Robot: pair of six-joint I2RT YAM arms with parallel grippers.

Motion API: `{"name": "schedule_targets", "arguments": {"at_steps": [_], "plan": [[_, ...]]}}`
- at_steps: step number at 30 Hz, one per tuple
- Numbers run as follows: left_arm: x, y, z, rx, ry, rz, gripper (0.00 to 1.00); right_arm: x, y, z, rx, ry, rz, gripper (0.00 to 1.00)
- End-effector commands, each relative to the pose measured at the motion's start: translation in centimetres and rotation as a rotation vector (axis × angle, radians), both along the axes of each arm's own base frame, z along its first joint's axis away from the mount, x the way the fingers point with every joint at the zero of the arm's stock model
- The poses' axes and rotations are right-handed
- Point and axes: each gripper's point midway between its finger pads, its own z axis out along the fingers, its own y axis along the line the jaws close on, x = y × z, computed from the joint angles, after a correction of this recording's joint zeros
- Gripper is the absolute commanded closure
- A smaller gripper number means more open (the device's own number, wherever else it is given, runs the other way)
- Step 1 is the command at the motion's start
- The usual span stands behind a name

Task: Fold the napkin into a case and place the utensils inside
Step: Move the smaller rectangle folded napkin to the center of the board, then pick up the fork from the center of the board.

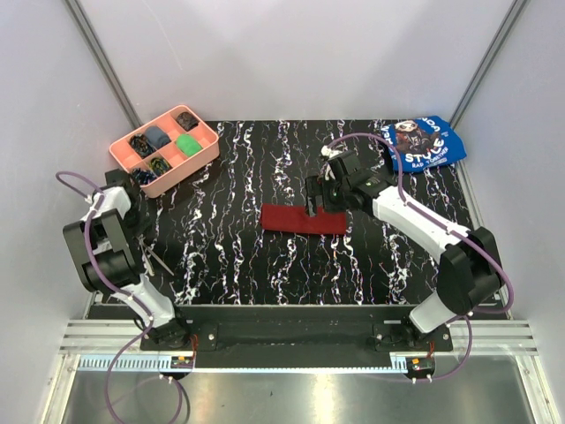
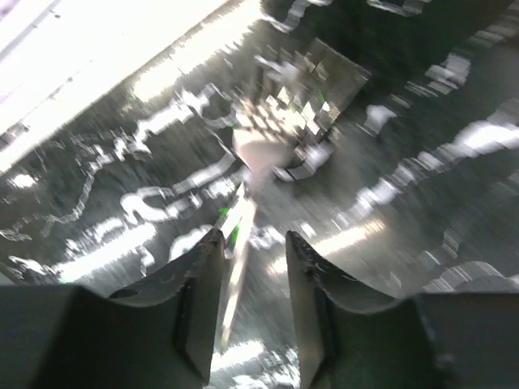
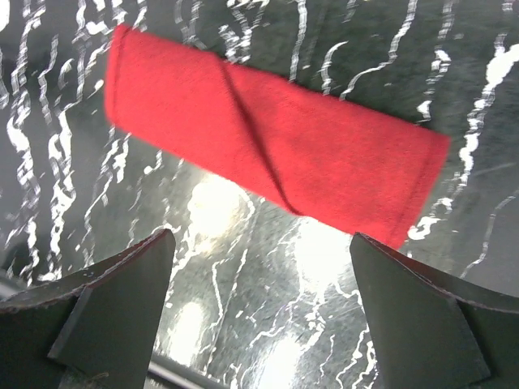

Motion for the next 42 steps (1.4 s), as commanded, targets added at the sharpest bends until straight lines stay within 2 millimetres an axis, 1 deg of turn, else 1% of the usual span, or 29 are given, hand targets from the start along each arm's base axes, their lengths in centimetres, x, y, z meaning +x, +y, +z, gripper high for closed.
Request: {"name": "schedule_targets", "arguments": {"at_steps": [1, 5, 7, 12, 13, 17, 18, 20, 21, 23, 25, 26, 27, 29, 30, 31, 32, 34, 35, 37, 38, 39, 40, 41, 42], "plan": [[-0.3, 2.3, 0.1, 0.084, 0.059, -0.011, 0.61, -1.5, 0.7, 0.8, 0.038, 0.012, 0.092, 0.00], [0.9, 2.5, 0.0, 0.084, 0.014, -0.012, 0.60, -1.8, 0.0, 0.9, 0.017, -0.010, 0.099, 0.00], [1.1, 2.3, -0.5, 0.070, 0.021, -0.006, 0.59, -1.9, -0.2, 1.0, 0.016, -0.015, 0.093, 0.00], [0.3, 2.1, -2.4, 0.050, 0.067, 0.012, 0.58, -2.3, -0.3, 1.3, 0.031, -0.017, 0.081, 0.00], [0.2, 2.0, -2.5, 0.050, 0.070, 0.016, 0.58, -2.3, -0.2, 1.3, 0.035, -0.018, 0.081, 0.00], [0.4, 2.1, -2.8, 0.050, 0.069, 0.022, 0.64, -2.2, -0.2, 1.4, 0.035, -0.022, 0.083, 0.00], [0.4, 2.1, -2.8, 0.049, 0.068, 0.022, 0.70, -2.2, -0.2, 1.3, 0.033, -0.022, 0.084, 0.00], [0.1, 2.0, -2.7, 0.052, 0.069, 0.021, 0.75, -2.1, -0.1, 1.5, 0.038, -0.026, 0.082, 0.00], [0.2, 2.0, -2.2, 0.064, 0.055, 0.022, 0.82, -2.1, -0.1, 1.6, 0.041, -0.025, 0.081, 0.00], [0.2, 1.6, -1.8, 0.058, 0.042, 0.016, 0.85, -2.1, -0.2, 1.5, 0.041, -0.023, 0.078, 0.00], [0.1, 1.1, -0.8, 0.071, 0.022, 0.007, 0.95, -2.1, -0.1, 1.2, 0.039, -0.019, 0.080, 0.00], [-0.2, 0.9, -0.7, 0.073, 0.021, 0.012, 0.98, -2.1, 0.0, 1.2, 0.041, -0.014, 0.081, 0.00], [0.0, 0.5, 0.2, 0.085, -0.005, 0.000, 0.99, -2.2, 0.0, 1.1, 0.042, -0.010, 0.080, 0.00], [-0.3, -0.3, 0.9, 0.087, -0.015, -0.008, 1.00, -2.2, 0.1, 1.0, 0.046, -0.003, 0.084, 0.00], [0.0, -0.8, 1.8, 0.093, -0.044, -0.023, 1.00, -2.2, 0.2, 0.8, 0.047, 0.001, 0.083, 0.00], [-0.2, -1.3, 2.0, 0.088, -0.049, -0.033, 1.00, -2.4, 0.3, 0.7, 0.052, 0.010, 0.084, 0.00], [0.1, -2.0, 2.8, 0.082, -0.084, -0.043, 1.00, -2.4, 0.3, 0.4, 0.052, 0.019, 0.086, 0.00], [0.0, -2.8, 3.3, 0.067, -0.099, -0.057, 1.00, -2.6, 0.4, 0.3, 0.059, 0.029, 0.089, 0.00], [0.2, -3.2, 4.2, 0.072, -0.123, -0.069, 1.00, -2.7, 0.5, 0.0, 0.061, 0.038, 0.092, 0.00], [0.9, -5.0, 5.2, 0.051, -0.167, -0.146, 1.00, -3.2, 1.2, 0.0, 0.093, 0.060, 0.114, 0.00], [1.5, -6.0, 6.6, 0.045, -0.231, -0.205, 1.00, -3.3, 1.7, 0.0, 0.115, 0.073, 0.131, 0.00], [2.6, -9.5, 7.3, -0.016, -0.295, -0.337, 1.00, -3.5, 2.2, -0.2, 0.139, 0.093, 0.145, 0.00], [4.0, -11.5, 8.2, -0.025, -0.378, -0.438, 1.00, -3.7, 3.4, 0.8, 0.204, 0.112, 0.164, 0.00], [4.5, -13.6, 9.6, -0.016, -0.437, -0.575, 1.00, -3.6, 3.9, 1.3, 0.236, 0.126, 0.174, 0.00], [4.5, -18.2, 10.1, -0.049, -0.469, -0.736, 1.00, -3.3, 4.7, 2.2, 0.274, 0.130, 0.191, 0.00]]}}
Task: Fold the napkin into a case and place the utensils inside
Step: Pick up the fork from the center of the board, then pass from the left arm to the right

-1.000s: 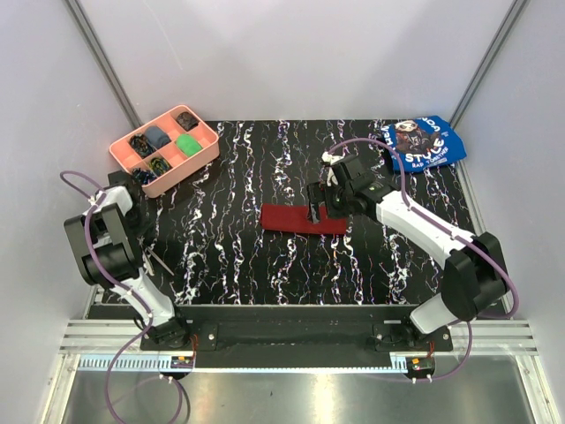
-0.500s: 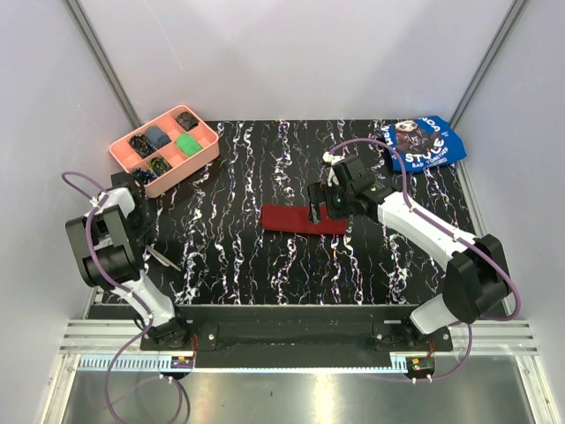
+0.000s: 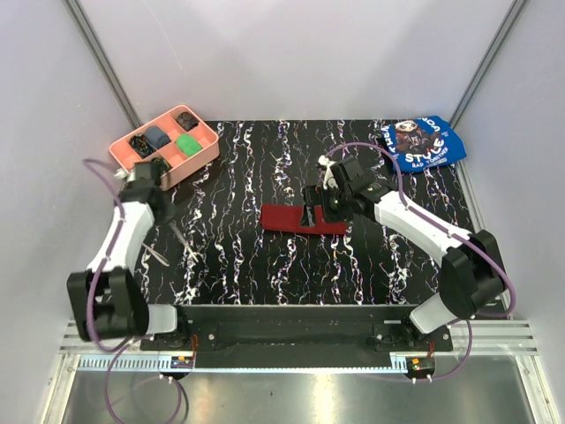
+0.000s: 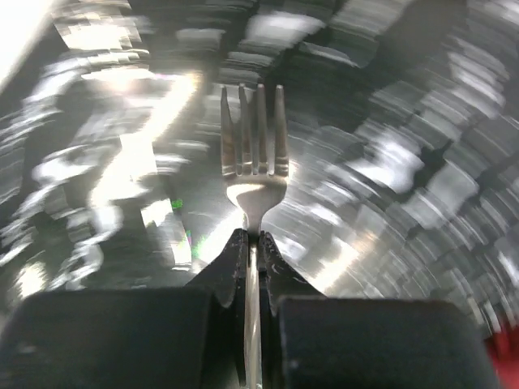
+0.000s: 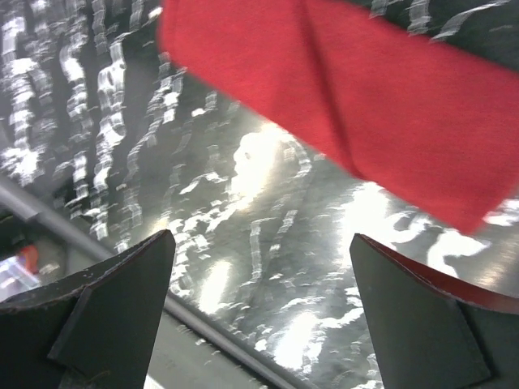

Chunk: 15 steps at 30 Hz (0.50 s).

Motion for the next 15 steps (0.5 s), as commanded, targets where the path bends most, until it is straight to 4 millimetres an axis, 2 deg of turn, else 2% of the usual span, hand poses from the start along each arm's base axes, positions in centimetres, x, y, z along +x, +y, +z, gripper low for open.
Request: {"name": "schedule_targets", "arguments": {"at_steps": [1, 2, 4, 5, 7, 8, 10, 11, 12, 13, 14, 15], "plan": [[2.8, -12.6, 4.7, -0.057, -0.262, -0.571, 1.00, 0.2, 4.3, 3.7, 0.235, 0.053, 0.087, 0.00], [2.0, -16.8, 5.5, -0.089, -0.301, -0.716, 1.00, 0.4, 4.7, 4.5, 0.267, 0.047, 0.091, 0.00], [1.3, -20.9, 6.6, -0.108, -0.371, -0.871, 1.00, 0.7, 5.7, 6.2, 0.366, 0.022, 0.123, 0.00], [-0.2, -24.3, 7.3, -0.118, -0.394, -0.995, 1.00, 0.8, 5.7, 6.8, 0.396, 0.015, 0.125, 0.00], [-1.2, -27.3, 8.3, -0.085, -0.425, -1.146, 1.00, 1.1, 5.4, 7.0, 0.443, 0.035, 0.125, 0.00], [-2.4, -29.4, 7.9, -0.064, -0.407, -1.231, 1.00, 1.1, 5.0, 7.2, 0.451, 0.038, 0.120, 0.00], [-3.6, -31.1, 7.9, -0.028, -0.377, -1.345, 1.00, 1.2, 4.2, 6.6, 0.437, 0.025, 0.098, 0.02], [-4.4, -32.4, 6.9, -0.011, -0.341, -1.399, 1.00, 1.1, 3.8, 7.1, 0.439, 0.005, 0.095, 0.03], [-5.1, -32.9, 6.5, -0.003, -0.316, -1.433, 1.00, 0.9, 3.5, 6.8, 0.439, 0.008, 0.092, 0.05], [-5.3, -33.5, 6.6, 0.011, -0.316, -1.469, 1.00, 0.8, 3.4, 7.0, 0.443, 0.004, 0.096, 0.08], [-5.5, -34.0, 6.1, 0.052, -0.305, -1.481, 1.00, 0.6, 3.4, 7.2, 0.446, -0.001, 0.110, 0.20], [-5.7, -34.3, 5.9, 0.066, -0.297, -1.492, 1.00, 0.3, 3.3, 7.2, 0.443, 0.004, 0.120, 0.21]]}}
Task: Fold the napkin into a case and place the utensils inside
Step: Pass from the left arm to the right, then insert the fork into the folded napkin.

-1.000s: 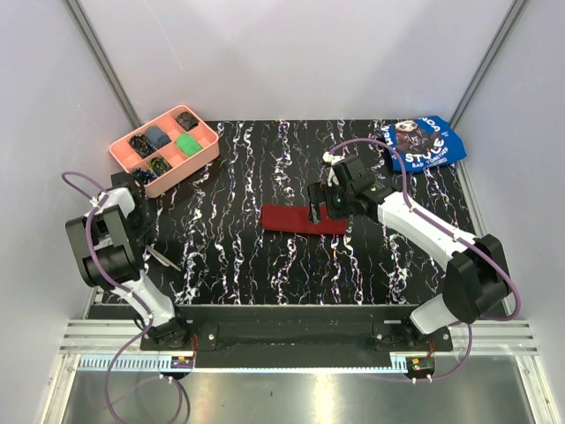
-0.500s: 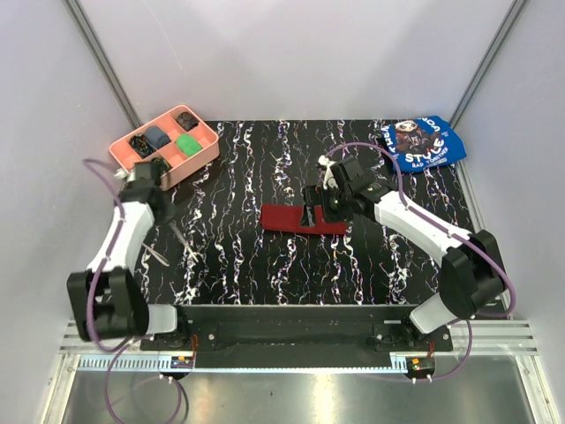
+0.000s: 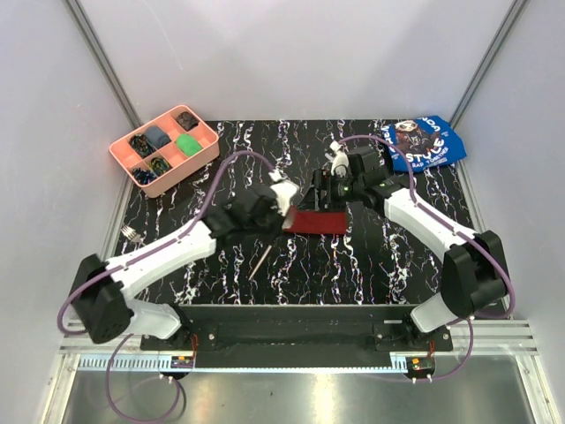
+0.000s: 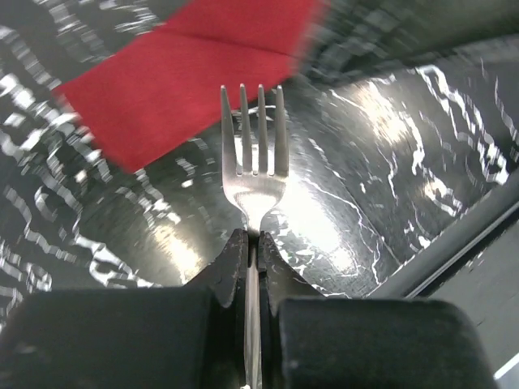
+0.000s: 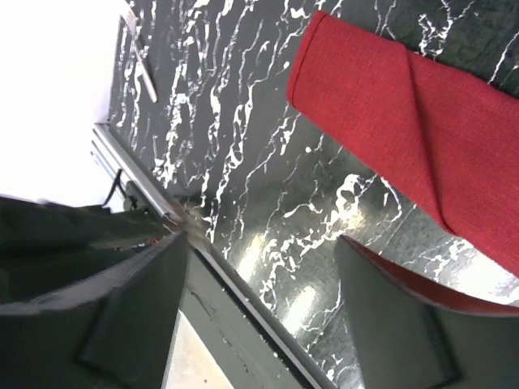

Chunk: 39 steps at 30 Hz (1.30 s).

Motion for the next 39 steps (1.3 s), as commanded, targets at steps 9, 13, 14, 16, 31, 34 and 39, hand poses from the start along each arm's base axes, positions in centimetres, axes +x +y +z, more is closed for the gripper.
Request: {"name": "schedule_targets", "arguments": {"at_steps": [9, 13, 14, 16, 31, 34, 39], "plan": [[-0.2, -2.8, 0.8, 0.166, -0.134, -0.147, 1.00, -2.6, 0.8, 1.7, 0.107, 0.001, 0.141, 0.43], [-0.2, -2.9, 0.8, 0.185, -0.143, -0.162, 1.00, -3.4, 1.0, 1.0, 0.125, 0.037, 0.181, 0.47], [-0.1, -2.9, 0.8, 0.197, -0.149, -0.164, 1.00, -3.4, 1.1, 0.7, 0.122, 0.046, 0.181, 0.48], [-0.2, -3.1, 0.6, 0.215, -0.146, -0.179, 1.00, -3.6, 1.1, 0.5, 0.125, 0.055, 0.195, 0.52], [4.2, -2.4, 4.5, 0.094, -0.148, 0.021, 0.53, 0.1, -3.9, -2.1, 0.053, 0.054, -0.149, 1.00], [6.9, -0.9, 6.1, -0.100, -0.073, 0.178, 0.50, 1.3, -8.6, -2.6, 0.043, 0.039, -0.327, 1.00], [11.0, 1.2, 3.7, -0.337, 0.135, 0.368, 0.79, 2.3, -15.4, -2.6, 0.015, -0.017, -0.548, 1.00]]}}
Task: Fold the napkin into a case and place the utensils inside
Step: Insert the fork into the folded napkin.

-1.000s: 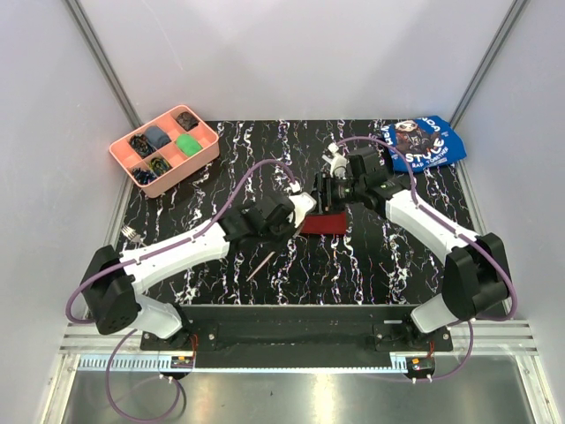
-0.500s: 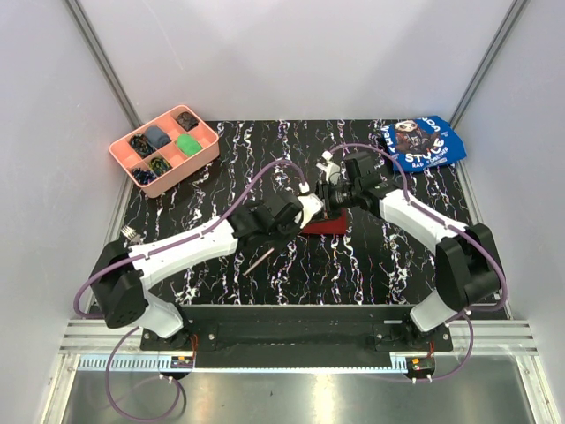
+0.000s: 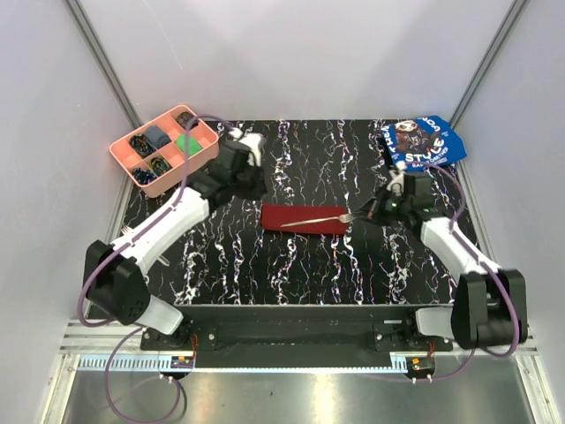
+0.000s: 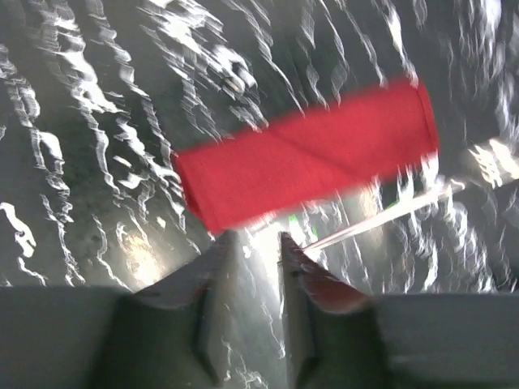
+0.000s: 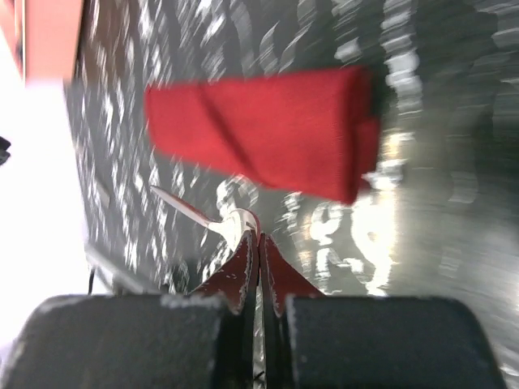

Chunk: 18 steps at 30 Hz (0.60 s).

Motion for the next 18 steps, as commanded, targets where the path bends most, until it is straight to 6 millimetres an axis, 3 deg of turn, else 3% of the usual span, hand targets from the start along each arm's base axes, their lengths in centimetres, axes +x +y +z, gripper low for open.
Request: {"name": "schedule_targets", "arguments": {"at_steps": [1, 2, 4, 5, 9, 18], "plan": [[2.7, -1.1, -0.1, -0.298, 0.134, 0.090, 0.87, 1.4, -4.3, 1.7, -0.020, -0.105, -0.173, 1.00], [3.2, -1.5, -2.0, -0.295, 0.194, 0.091, 0.93, 1.4, -4.8, 1.6, -0.023, -0.107, -0.185, 1.00], [3.7, -2.5, -2.7, -0.313, 0.226, 0.068, 0.94, 1.4, -5.8, 1.2, -0.056, -0.111, -0.213, 1.00], [3.9, -2.8, -4.2, -0.311, 0.265, 0.080, 0.94, 1.7, -6.5, 1.1, -0.066, -0.114, -0.229, 1.00], [4.8, -2.5, -6.2, -0.278, 0.289, 0.125, 0.96, 2.3, -7.3, -0.2, -0.099, -0.100, -0.227, 1.00], [4.9, -1.5, -9.5, -0.233, 0.345, 0.170, 0.97, 4.2, -8.2, -0.3, -0.157, -0.142, -0.227, 1.00]]}}
